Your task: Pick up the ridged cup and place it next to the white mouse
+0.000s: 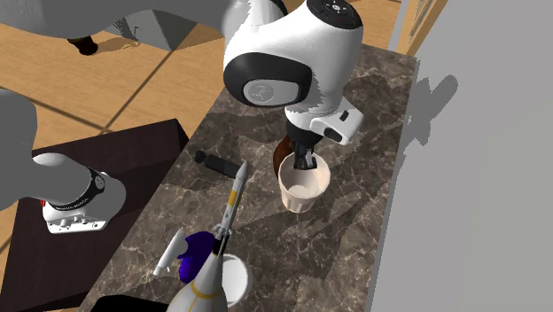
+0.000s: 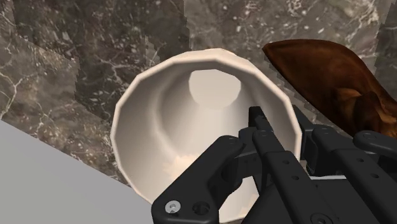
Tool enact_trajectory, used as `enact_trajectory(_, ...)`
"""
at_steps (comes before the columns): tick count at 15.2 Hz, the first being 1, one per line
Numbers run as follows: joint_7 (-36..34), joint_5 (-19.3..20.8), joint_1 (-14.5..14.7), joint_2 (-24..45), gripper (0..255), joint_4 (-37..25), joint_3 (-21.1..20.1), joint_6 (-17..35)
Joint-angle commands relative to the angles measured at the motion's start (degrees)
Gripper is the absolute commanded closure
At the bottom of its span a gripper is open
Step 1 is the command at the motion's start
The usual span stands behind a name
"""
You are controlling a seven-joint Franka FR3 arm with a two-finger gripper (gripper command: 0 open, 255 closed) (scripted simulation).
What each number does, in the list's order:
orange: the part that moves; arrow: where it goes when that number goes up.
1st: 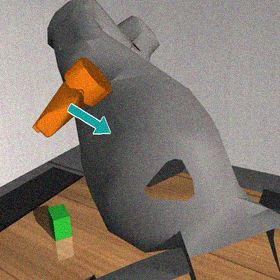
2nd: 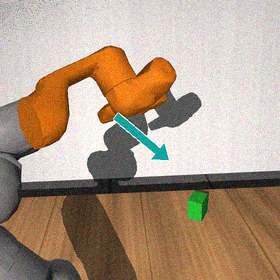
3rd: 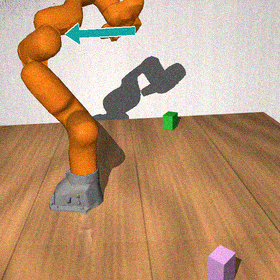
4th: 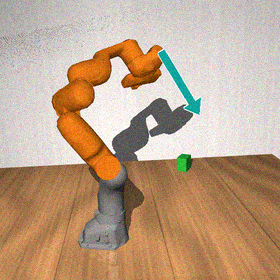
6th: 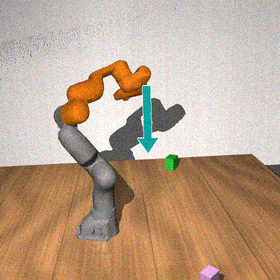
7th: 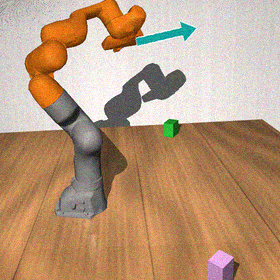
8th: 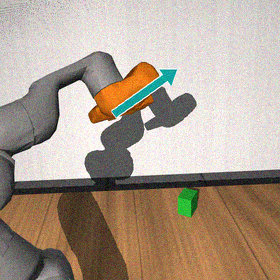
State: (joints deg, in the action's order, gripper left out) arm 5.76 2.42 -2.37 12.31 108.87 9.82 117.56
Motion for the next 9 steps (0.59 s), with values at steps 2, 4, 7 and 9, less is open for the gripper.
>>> enact_trajectory(2,0.0,0.0,0.0,0.0,255,0.0,0.0,0.0)
enact_trajectory(4,0.0,0.0,0.0,0.0,255,0.0,0.0,0.0)
enact_trajectory(7,0.0,0.0,0.0,0.0,255,0.0,0.0,0.0)
enact_trajectory(9,0.0,0.1,0.0,-0.6,255,-0.8,0.0,-1.4)
